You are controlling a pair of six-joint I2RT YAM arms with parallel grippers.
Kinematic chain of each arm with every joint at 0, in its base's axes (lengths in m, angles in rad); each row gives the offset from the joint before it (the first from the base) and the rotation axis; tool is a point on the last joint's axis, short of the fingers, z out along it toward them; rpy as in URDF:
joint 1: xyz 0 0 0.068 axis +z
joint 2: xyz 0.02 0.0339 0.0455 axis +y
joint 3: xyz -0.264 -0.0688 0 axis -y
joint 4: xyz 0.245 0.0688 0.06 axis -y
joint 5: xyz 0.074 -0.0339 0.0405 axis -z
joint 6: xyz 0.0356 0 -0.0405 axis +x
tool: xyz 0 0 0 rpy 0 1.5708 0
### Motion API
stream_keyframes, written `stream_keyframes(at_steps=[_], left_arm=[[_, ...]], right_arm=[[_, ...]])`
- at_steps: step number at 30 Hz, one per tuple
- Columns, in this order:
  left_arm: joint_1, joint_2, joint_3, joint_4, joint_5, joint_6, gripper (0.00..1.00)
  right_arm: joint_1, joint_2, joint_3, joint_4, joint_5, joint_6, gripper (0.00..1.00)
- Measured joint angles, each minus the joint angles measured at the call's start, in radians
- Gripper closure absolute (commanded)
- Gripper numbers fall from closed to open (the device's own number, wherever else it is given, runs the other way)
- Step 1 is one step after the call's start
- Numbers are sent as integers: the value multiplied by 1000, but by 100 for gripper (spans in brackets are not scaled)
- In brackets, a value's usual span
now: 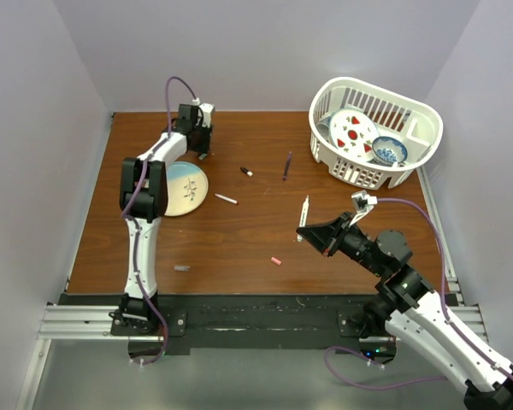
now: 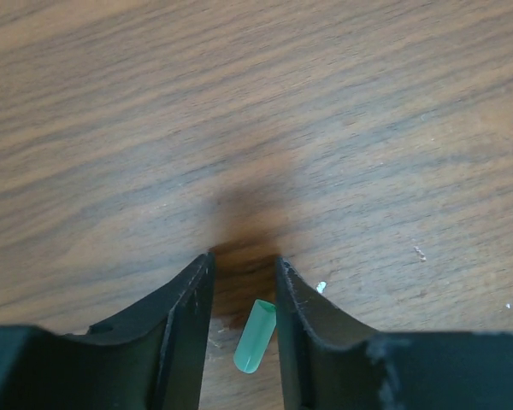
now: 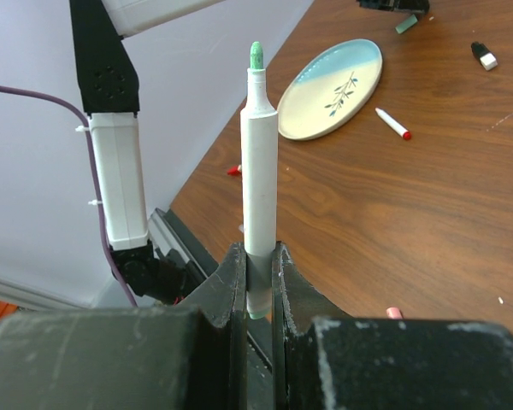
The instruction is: Insert the pens into the pen caps
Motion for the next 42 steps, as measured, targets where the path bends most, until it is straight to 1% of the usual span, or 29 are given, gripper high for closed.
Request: stream_keyframes(at_steps=[4,6,8,11,18,29,30,32,33,35,36,39,42], left_arm=[[1,-5,-16,23,1,15,65],[1,-16,-37,36,0,26,63],[1,-32,-63,40,2,39,57],[1,-55,-90,25,12,69,55],[1,-58,-92,13,30,114,54],[1,-89,-137,11,37,163,58],[1,-93,-145,11,39,169,62],[1,-100,-154,7,47,178,68],[1,-103,-158,5,52,185,74],[1,-105,-161,-2,61,194,80],[1,-106,-161,-5,67,195,88],[1,-111,-163,-17,84,196,100],[-5,-127,-168,-39,95,196,100]], right_arm=[[0,13,0,0,0,0,100],[0,15,0,0,0,0,100],[0,15,0,0,0,0,100],[0,15,0,0,0,0,100],[0,13,0,0,0,0,100],[0,2,0,-3,1,-1,100],[0,2,0,-4,1,-1,100],[0,2,0,-6,1,-1,100],[0,2,0,-8,1,-1,100],[0,2,0,-14,2,-1,100],[0,2,0,-18,3,-1,100],[0,2,0,-26,9,-1,100],[0,2,1,-42,12,-1,100]])
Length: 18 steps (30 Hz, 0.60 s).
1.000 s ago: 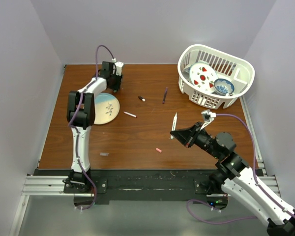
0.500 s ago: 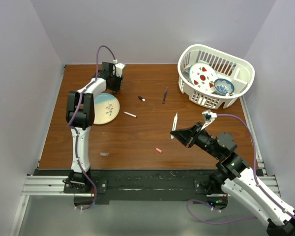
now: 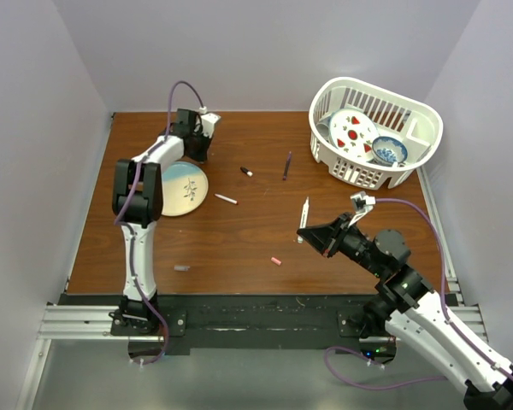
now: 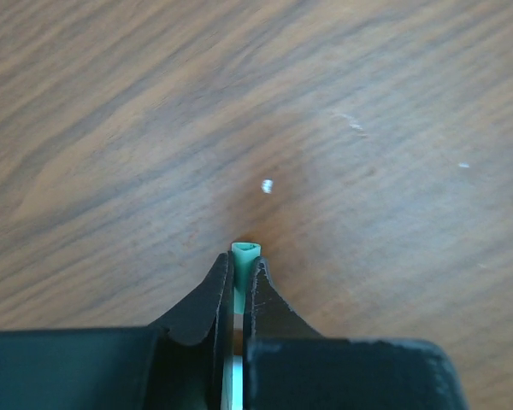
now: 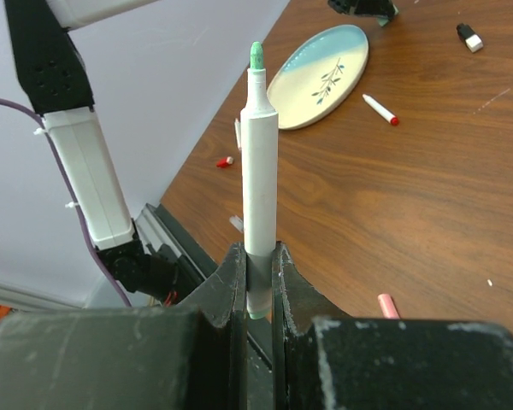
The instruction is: Insert the pens into the pen caps
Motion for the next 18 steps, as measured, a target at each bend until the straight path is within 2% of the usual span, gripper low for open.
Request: stream_keyframes(at_steps=[5,9,15,18], left_arm=[[-48,-87,-14,-35,16,27,100],[-159,-261,-111,-23,14,117,100],[-487,-627,-493,45,-10,326,100],[-580,-718,-652,48,-10,378,100]], right_arm=[[0,1,55,-89,0,-13,100],[0,-24,112,-140,7,-34,100],[0,-65,187,-298,32,-90,100],[0,-90,228,-364,42,-111,100]])
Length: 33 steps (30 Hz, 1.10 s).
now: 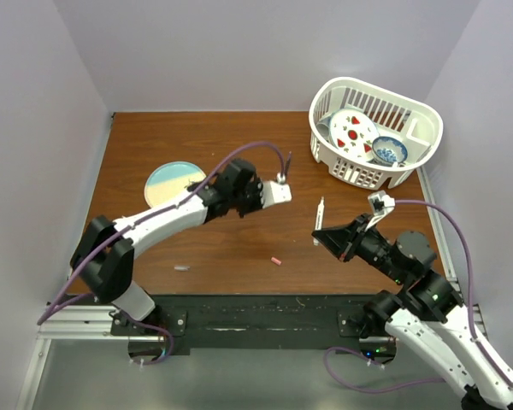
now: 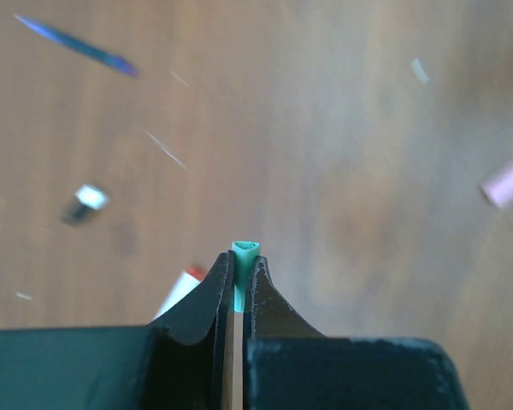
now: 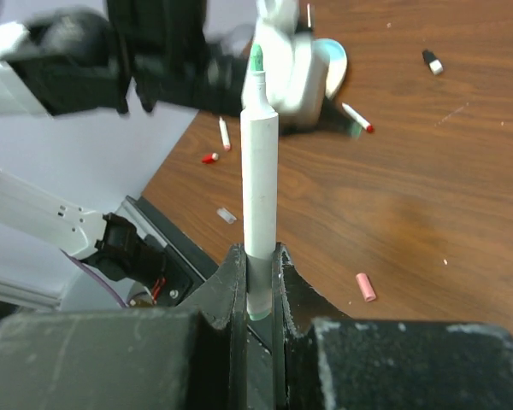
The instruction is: Insert the pens into the pen caps
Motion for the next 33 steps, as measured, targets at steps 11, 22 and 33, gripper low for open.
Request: stream_keyframes(at_steps=[11,22,33], left_arm=[[-103,-179,-335,-47,-51,105,100],[-139,-151,-415,-49,-136,249,100],[-140,-34,-336,-50,-183,317,41]], right_arm=[[0,-95,27,-51,6,32,100],[0,-161,30,-111,53,78,100],[0,-168,69,-178,99,89,100]])
